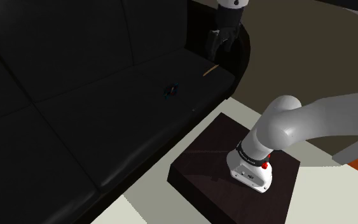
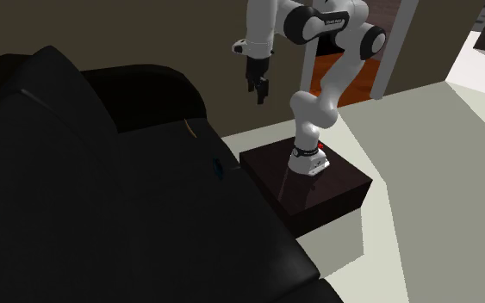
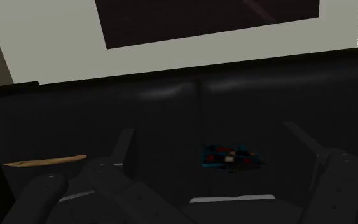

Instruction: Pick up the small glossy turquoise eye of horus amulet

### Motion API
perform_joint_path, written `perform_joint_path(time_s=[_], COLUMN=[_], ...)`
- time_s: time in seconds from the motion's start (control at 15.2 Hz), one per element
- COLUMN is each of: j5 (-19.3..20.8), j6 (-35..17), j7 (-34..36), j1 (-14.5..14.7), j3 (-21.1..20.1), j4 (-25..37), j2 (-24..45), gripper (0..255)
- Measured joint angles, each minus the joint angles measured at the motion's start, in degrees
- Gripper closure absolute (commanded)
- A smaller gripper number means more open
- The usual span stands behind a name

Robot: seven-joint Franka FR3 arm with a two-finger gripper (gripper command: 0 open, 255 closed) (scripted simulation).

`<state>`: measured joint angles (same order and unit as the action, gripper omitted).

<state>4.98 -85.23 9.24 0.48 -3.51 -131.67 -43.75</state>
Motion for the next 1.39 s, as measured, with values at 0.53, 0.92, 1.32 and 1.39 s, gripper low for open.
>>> perform_joint_path(time_s=[0.53,0.92,1.32,1.39], j5=[-6.5,-11.0,-12.5,-12.5], j6=[-10.6,-23.4,-36.1,-38.2], j7=[22.1,43.5,64.8,68.3], j1=[-5.1,-10.4,-16.1,-16.9], j3=[-6.4,-12.4,-17.5,-18.2], j4=[-5.2,-8.0,-7.9,-8.0], j2=[4.7,13.0,23.4,24.9], gripper=[0,0,0,0])
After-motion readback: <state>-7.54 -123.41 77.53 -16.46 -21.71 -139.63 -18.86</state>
